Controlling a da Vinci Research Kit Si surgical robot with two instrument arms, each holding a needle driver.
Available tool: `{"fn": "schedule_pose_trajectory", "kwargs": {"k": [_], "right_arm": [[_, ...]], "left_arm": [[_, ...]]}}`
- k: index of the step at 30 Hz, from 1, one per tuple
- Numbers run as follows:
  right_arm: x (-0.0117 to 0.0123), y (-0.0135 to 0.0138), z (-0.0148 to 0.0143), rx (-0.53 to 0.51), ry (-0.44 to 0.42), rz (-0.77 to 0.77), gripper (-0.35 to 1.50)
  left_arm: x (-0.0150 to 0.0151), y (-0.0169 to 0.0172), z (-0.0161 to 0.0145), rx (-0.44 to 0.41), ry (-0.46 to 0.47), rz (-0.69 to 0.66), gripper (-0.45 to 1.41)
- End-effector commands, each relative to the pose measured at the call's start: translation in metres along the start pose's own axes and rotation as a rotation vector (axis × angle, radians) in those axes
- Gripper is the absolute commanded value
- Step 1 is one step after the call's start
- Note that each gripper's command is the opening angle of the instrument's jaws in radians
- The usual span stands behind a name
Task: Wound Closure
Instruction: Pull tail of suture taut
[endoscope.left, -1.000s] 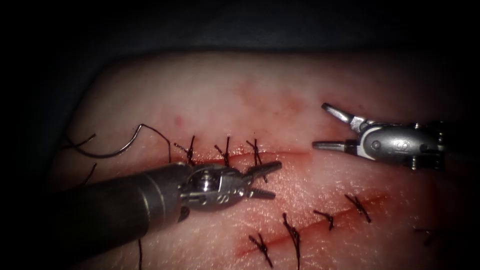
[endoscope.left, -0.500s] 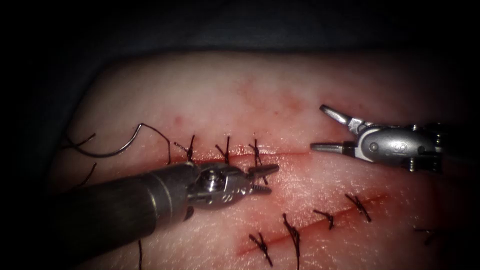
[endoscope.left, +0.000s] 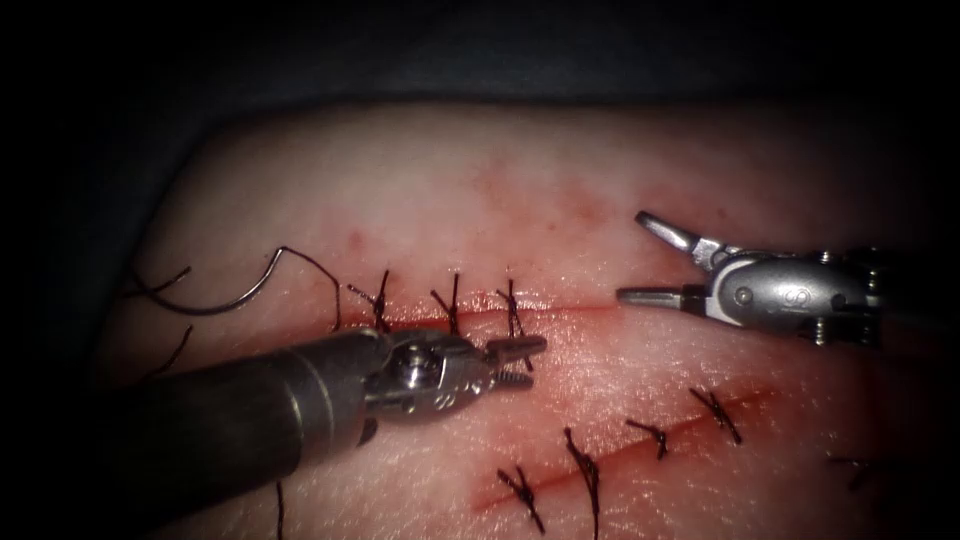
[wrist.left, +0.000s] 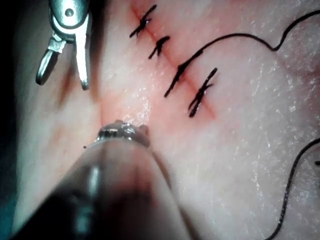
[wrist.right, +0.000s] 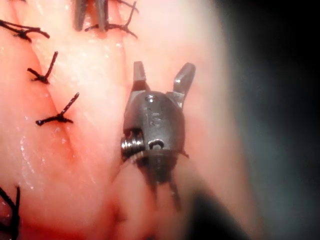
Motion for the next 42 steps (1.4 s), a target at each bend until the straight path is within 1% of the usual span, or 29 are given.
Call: {"fn": "schedule_pose_trajectory", "kwargs": {"k": [1,3,4,5,6,15,18,22,24,26,32,35,38,42], "right_arm": [[0.0001,0.0,0.0012,0.0,0.005,0.0,1.43],[0.0001,0.0,0.0012,0.0,0.005,0.0,1.43],[0.0001,0.0,0.0012,0.0,0.005,-0.001,1.43],[0.0002,-0.0001,0.0012,0.0,0.006,-0.001,1.43],[0.0002,-0.0001,0.0011,0.0,0.007,-0.001,1.43],[0.0006,-0.0004,0.0011,0.0,0.007,0.01,1.41],[0.0005,-0.0008,0.0014,-0.005,0.007,0.019,1.35],[0.0002,-0.0019,0.0022,0.026,-0.011,0.036,1.35],[0.0,-0.004,0.0033,0.073,0.035,0.051,1.3],[-0.0001,-0.0047,0.004,0.092,0.039,0.053,1.28],[-0.0002,-0.0058,0.0069,0.108,0.08,0.055,1.28],[-0.0002,-0.0064,0.0078,0.114,0.096,0.055,1.28],[-0.0008,-0.0074,0.0092,0.137,0.132,0.053,1.3],[-0.0011,-0.0079,0.0094,0.169,0.158,0.05,1.3]], "left_arm": [[0.0001,-0.0007,0.0008,0.002,0.0,0.002,-0.08],[0.0001,-0.0008,0.0011,-0.003,-0.003,0.002,-0.15],[0.0,-0.0008,0.0013,-0.008,-0.005,0.004,-0.25],[-0.0002,-0.0008,0.0013,-0.013,-0.007,0.005,-0.3],[-0.0003,-0.0007,0.0014,-0.024,-0.01,0.009,-0.45],[-0.0003,-0.0011,0.0006,-0.045,-0.001,0.01,-0.45],[0.0001,-0.002,-0.0004,-0.004,0.02,0.011,-0.45],[0.0004,-0.0029,-0.0016,0.021,0.033,0.011,-0.45],[0.0004,-0.0033,-0.0022,0.03,0.038,0.016,-0.45],[0.0004,-0.0033,-0.0024,0.029,0.04,0.023,-0.45],[0.0001,-0.0031,-0.0028,0.027,0.049,0.031,-0.45],[0.0,-0.003,-0.0029,0.026,0.053,0.037,-0.45],[-0.0002,-0.003,-0.0033,0.024,0.059,0.05,-0.45],[-0.0004,-0.0029,-0.0036,0.024,0.061,0.063,-0.45]]}}
